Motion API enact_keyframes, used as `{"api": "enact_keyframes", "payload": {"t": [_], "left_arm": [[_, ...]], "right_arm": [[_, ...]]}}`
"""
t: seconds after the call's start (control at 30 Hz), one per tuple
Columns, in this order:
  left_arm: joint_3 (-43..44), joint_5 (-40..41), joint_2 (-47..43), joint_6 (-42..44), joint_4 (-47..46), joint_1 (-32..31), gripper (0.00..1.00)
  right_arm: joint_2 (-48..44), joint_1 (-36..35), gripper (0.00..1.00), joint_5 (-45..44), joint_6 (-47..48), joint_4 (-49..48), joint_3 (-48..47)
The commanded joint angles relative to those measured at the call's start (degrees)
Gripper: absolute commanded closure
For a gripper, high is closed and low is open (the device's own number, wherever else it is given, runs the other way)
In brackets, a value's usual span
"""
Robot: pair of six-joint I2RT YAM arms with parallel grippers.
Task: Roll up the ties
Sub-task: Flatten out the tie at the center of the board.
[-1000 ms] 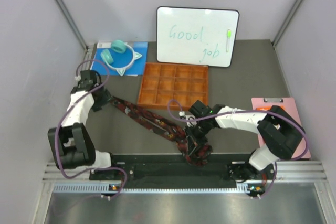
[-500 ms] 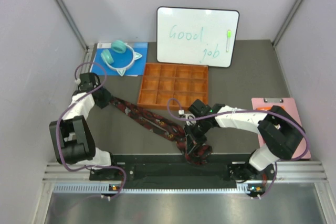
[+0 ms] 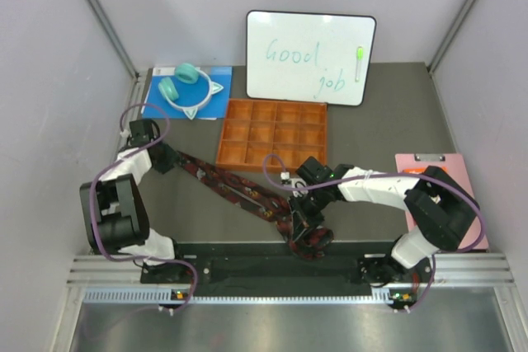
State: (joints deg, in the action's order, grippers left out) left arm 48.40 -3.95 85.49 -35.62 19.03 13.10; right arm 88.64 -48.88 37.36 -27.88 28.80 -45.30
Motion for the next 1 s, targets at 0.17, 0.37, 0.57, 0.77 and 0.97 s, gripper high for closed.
{"api": "enact_keyframes", "payload": {"t": [0.17, 0.37, 0.57, 0.77, 0.97], "left_arm": [[2.7, -1.5, 6.6, 0.5, -6.7, 0.0, 0.59], [4.1, -1.5, 11.4, 0.3, -9.0, 0.0, 0.58], [7.1, -1.2, 15.8, 0.5, -9.5, -0.2, 0.54], [11.3, -1.3, 21.0, 0.8, -10.1, -0.5, 0.57], [13.9, -0.9, 25.2, 0.5, -11.5, -2.2, 0.68]], "right_arm": [[-0.8, 0.2, 1.0, 0.0, 0.0, -3.1, 1.4], [-0.6, 0.1, 1.0, 0.5, 0.9, -3.3, 1.2], [0.0, 0.2, 1.0, 0.5, 2.1, -2.8, 1.2], [0.9, 0.2, 1.0, 2.4, 3.2, -3.2, 2.3], [1.4, 0.2, 1.0, 3.6, 4.6, -2.4, 2.8]]}}
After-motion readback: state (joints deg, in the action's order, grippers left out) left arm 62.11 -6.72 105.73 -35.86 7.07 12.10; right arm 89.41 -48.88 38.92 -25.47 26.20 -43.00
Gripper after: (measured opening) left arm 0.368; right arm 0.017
